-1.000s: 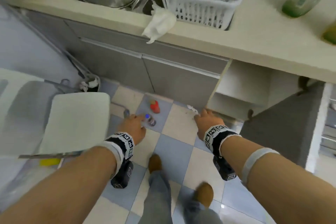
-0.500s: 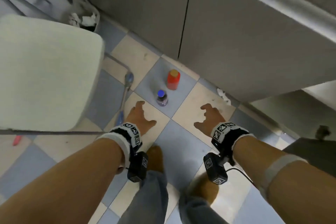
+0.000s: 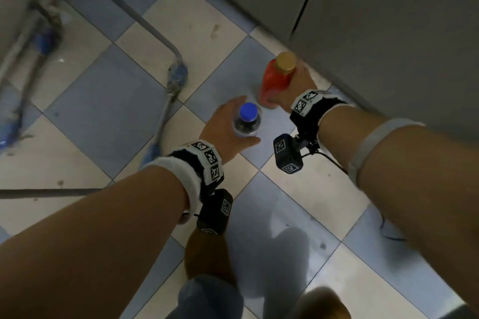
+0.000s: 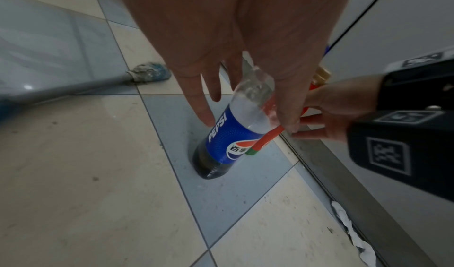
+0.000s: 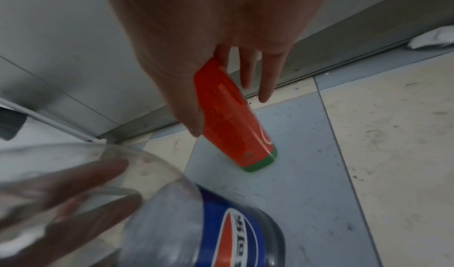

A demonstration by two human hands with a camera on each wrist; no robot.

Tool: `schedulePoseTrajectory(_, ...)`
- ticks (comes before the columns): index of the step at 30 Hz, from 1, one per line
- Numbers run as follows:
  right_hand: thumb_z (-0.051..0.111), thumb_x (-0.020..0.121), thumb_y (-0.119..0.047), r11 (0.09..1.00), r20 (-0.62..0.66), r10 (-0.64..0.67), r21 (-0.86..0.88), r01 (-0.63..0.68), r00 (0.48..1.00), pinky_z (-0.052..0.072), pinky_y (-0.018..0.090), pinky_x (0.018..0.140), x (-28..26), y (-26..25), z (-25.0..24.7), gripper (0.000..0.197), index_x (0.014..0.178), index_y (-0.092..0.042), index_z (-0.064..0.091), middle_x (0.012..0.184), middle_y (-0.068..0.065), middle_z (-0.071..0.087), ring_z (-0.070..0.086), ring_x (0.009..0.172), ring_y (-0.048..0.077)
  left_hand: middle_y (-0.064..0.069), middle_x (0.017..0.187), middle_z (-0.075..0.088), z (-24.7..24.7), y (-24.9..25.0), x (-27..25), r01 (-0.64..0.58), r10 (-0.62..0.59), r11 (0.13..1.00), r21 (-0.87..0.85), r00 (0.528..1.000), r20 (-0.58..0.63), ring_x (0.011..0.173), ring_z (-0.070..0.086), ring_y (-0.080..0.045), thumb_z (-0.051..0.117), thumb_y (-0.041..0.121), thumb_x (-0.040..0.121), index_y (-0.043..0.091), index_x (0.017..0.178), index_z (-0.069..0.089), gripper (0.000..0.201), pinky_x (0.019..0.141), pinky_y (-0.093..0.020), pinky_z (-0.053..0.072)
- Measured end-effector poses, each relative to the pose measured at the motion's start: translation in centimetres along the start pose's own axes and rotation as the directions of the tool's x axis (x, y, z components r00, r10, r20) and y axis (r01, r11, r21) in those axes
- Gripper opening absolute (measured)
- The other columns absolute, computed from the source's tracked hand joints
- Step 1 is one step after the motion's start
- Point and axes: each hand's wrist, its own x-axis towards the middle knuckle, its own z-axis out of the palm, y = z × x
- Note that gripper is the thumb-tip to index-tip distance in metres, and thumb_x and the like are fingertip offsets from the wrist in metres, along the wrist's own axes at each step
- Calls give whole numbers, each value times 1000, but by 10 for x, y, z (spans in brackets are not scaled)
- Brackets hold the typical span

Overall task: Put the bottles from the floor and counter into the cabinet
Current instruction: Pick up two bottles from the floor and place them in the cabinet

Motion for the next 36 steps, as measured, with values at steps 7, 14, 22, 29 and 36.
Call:
schedulePoseTrajectory(7,82,62,-29,999,-50,17,-31,-18,999,51,37,93,-38,26,-18,71,124,-28,49,120,5,63,62,108,28,6,112,70,-2,15,-20,5,-6,999,-37,999,-37,101,65,-14,89,28,70,26,121,55,62,90,-19,49)
schedulePoseTrajectory(14,84,61,-28,962,-8,271,16,-271,962,50,36,91,-206,46,-108,62,112,-39,50,104,-6,64,62,97,21,10,102,68,-33,115,-99,45,-38,996,-77,996,86,89,62,0,90,22,69,27,119,57,60,68,2,37)
schedulePoseTrajectory(22,85,66,-30,851,-102,524,110,-514,846,48,32,86,-360,17,-274,75,128,-34,44,107,-6,63,63,101,22,19,94,63,-40,303,-178,-50,86,993,-109,933,349,79,58,12,89,14,71,23,116,53,58,60,4,40)
schedulePoseTrajectory(29,84,60,-27,753,-298,650,378,-539,699,50,36,98,-444,16,-392,71,123,-34,52,114,-4,66,65,106,22,13,93,72,6,438,-228,-252,279,959,-127,784,554,69,64,18,85,-3,71,13,112,58,51,72,-10,50)
schedulePoseTrajectory(36,74,74,-24,713,-450,701,483,-509,554,49,34,90,-489,73,-452,59,125,-26,45,110,2,61,63,107,31,16,100,70,84,504,-248,-400,369,914,-68,750,549,81,62,18,92,11,64,23,112,60,59,71,-3,45)
